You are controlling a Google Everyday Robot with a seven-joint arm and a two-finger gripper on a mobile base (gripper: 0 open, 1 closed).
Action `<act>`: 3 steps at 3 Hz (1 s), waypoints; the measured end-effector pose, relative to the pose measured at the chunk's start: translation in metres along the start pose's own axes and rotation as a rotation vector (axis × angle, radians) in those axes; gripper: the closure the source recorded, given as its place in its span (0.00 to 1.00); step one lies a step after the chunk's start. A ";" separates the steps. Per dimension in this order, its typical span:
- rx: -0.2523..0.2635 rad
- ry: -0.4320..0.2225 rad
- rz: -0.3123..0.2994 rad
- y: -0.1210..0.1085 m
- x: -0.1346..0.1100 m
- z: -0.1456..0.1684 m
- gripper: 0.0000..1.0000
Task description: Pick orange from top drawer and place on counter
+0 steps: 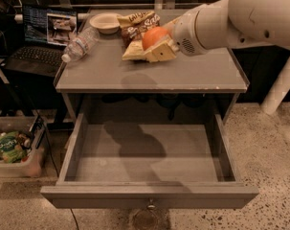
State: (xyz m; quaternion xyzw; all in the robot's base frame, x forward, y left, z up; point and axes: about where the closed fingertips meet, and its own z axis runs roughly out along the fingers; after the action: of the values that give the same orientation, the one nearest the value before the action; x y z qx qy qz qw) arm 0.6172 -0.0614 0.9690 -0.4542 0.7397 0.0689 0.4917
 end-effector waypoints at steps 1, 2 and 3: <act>0.032 -0.005 0.004 -0.037 0.021 -0.013 1.00; 0.070 0.000 0.038 -0.059 0.043 -0.028 1.00; 0.094 0.020 0.077 -0.074 0.063 -0.027 1.00</act>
Offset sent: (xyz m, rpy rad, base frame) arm 0.0261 -0.1204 -0.0045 0.0360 -0.0200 -0.1396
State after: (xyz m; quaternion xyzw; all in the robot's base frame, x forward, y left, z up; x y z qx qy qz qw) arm 0.6476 -0.1565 0.9584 -0.4026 0.7639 0.0484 0.5020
